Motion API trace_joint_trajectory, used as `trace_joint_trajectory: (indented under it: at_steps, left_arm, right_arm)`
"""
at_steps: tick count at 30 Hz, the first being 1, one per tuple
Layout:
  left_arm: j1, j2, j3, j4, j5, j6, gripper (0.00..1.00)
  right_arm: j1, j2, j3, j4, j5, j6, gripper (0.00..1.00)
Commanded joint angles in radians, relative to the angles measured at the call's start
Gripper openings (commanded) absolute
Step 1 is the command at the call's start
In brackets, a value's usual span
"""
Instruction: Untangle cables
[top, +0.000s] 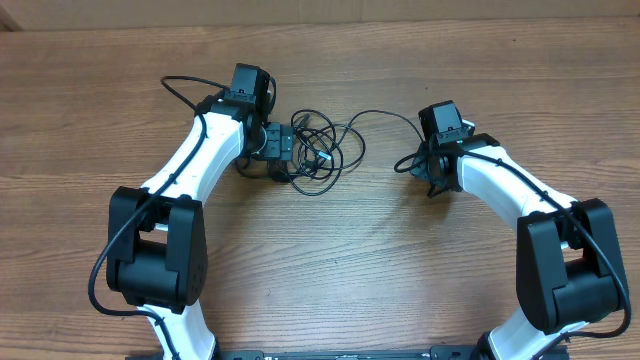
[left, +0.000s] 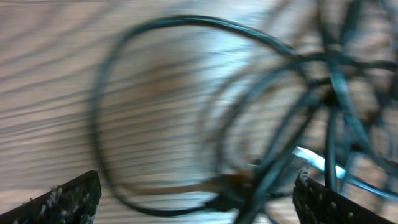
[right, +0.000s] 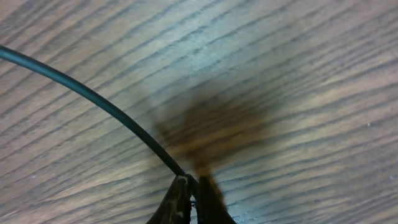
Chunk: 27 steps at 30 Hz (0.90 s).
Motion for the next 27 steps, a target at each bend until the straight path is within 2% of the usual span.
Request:
trace_joint_trajectory:
  at_steps: [1,5,10,13,15,17,22,27]
  left_arm:
    - [0.001,0.009,-0.001,0.006,0.26,0.146,0.96]
    - [0.001,0.009,0.0,0.006,0.522,0.299,0.96]
    - [-0.006,0.01,-0.005,0.008,0.527,0.28,0.98]
    - [-0.015,0.01,-0.014,0.003,0.453,0.19,0.95]
    - [-0.021,0.01,-0.014,-0.02,0.348,0.071,0.96]
    - [-0.025,0.007,-0.014,-0.034,0.303,-0.021,0.96]
    - [-0.04,0.006,-0.012,0.036,0.365,-0.077,0.96]
    - [-0.095,0.01,-0.013,0.103,0.32,-0.146,0.95]
  right_arm:
    - [-0.007,0.005,-0.025,0.008,0.024,0.044,0.04]
    - [-0.006,0.005,-0.046,0.035,-0.007,0.044,0.04]
    - [-0.006,0.008,-0.066,0.08,-0.087,0.044,0.04]
    - [-0.006,0.008,-0.069,0.099,-0.105,0.044,0.04]
    - [-0.006,0.008,-0.069,0.103,-0.105,0.048,0.04]
    - [-0.006,0.008,-0.069,0.106,-0.105,0.048,0.04]
    - [-0.006,0.009,-0.069,0.123,-0.105,0.047,0.04]
    - [-0.006,0.009,-0.069,0.118,-0.108,0.047,0.04]
